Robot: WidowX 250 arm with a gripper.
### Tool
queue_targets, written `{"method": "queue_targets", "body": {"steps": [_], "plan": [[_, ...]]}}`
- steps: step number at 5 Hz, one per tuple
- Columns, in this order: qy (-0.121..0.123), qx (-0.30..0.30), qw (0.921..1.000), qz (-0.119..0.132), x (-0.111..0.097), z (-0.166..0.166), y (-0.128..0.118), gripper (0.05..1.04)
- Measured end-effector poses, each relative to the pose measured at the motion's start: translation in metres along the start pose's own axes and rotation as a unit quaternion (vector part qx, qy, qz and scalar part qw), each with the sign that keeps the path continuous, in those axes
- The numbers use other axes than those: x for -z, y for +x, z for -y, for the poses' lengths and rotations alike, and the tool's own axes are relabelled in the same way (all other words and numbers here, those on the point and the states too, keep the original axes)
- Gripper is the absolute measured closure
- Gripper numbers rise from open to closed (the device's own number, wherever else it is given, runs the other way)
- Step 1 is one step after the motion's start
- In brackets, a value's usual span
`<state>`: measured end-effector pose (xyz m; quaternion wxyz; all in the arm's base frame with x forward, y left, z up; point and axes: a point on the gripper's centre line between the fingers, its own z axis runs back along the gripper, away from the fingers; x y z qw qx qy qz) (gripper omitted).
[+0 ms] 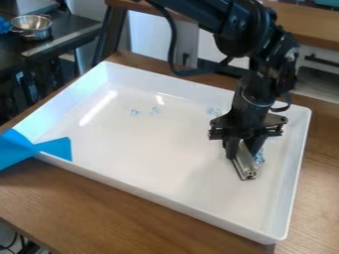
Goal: Sweep into pile
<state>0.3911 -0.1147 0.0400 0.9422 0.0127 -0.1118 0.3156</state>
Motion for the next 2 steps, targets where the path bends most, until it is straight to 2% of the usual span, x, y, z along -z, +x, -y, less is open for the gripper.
{"method": "queue_targets", "body": {"steps": [1,2], "plan": [[-0.005,0.002,1.0,-0.001,-0.0015,0.0136,-0.0009,0.713],[-0.009,-0.002,0.9998,-0.016,-0.0054,0.0231,-0.0054,0.713]]}}
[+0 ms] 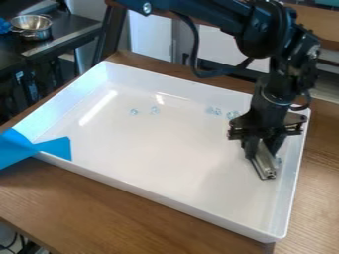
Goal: Sweep into pile
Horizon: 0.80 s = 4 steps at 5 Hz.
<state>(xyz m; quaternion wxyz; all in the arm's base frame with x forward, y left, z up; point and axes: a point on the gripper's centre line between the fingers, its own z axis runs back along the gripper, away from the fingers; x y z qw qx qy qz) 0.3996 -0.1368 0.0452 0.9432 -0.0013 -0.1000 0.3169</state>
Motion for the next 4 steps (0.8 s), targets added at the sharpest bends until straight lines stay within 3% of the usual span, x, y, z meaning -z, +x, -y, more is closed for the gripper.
{"method": "queue_targets", "body": {"steps": [1,2,3,4], "plan": [[-0.006,0.01,0.9999,-0.013,-0.005,0.005,-0.004,0.713],[-0.015,0.008,0.9997,-0.016,-0.017,-0.014,0.01,0.713],[-0.022,0.004,0.9997,0.007,-0.047,-0.059,0.038,0.713],[-0.014,0.047,0.9986,0.018,-0.061,-0.108,0.05,0.713]]}}
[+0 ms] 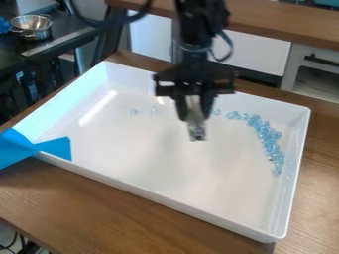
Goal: Sweep into pile
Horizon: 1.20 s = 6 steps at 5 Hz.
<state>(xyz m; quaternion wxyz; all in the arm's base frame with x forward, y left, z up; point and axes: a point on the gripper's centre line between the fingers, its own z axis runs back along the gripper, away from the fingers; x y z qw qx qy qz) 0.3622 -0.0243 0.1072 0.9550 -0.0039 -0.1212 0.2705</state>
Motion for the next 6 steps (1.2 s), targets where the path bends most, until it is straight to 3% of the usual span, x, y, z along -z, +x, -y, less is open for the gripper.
{"method": "queue_targets", "body": {"steps": [1,2,3,4,6], "plan": [[0.01,0.048,0.9988,-0.005,0.004,-0.056,0.005,0.713],[0.029,0.077,0.9965,0.008,0.02,-0.103,0.015,0.713],[0.044,0.082,0.9948,0.043,0.028,-0.147,0.038,0.713],[0.063,0.091,0.9932,0.037,0.044,-0.163,0.043,0.713],[0.082,0.1,0.9916,0.01,0.058,-0.141,0.046,0.713]]}}
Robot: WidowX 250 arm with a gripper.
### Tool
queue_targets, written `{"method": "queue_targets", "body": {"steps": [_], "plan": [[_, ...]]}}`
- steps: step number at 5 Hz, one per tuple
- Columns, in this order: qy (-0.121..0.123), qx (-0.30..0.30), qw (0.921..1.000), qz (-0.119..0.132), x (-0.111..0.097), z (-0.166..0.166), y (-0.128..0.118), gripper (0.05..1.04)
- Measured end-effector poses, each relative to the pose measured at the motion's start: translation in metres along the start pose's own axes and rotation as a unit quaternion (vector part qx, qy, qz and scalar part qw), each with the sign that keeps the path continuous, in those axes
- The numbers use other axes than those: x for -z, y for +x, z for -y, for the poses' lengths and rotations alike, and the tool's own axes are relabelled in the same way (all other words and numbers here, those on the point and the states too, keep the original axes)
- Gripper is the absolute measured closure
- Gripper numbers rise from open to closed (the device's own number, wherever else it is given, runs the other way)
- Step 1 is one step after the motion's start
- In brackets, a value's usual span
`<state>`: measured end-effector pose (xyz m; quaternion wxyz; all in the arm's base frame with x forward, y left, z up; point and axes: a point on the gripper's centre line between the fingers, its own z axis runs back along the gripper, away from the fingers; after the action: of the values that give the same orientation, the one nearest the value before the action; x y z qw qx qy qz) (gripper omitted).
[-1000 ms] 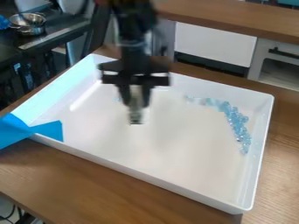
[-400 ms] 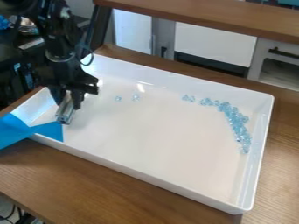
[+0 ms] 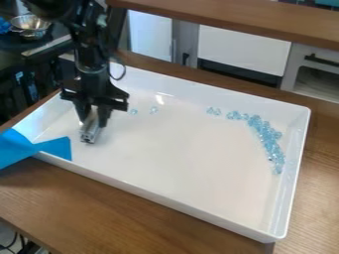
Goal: Sweep into pile
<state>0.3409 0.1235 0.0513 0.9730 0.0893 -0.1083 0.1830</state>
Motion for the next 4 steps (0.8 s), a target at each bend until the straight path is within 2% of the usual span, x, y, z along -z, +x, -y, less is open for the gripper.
{"method": "queue_targets", "body": {"steps": [1,4], "plan": [[0.004,0.002,1.0,0.002,-0.004,0.013,0.003,0.713],[0.016,0.003,0.9997,-0.017,0.001,0.05,0.013,0.713]]}}
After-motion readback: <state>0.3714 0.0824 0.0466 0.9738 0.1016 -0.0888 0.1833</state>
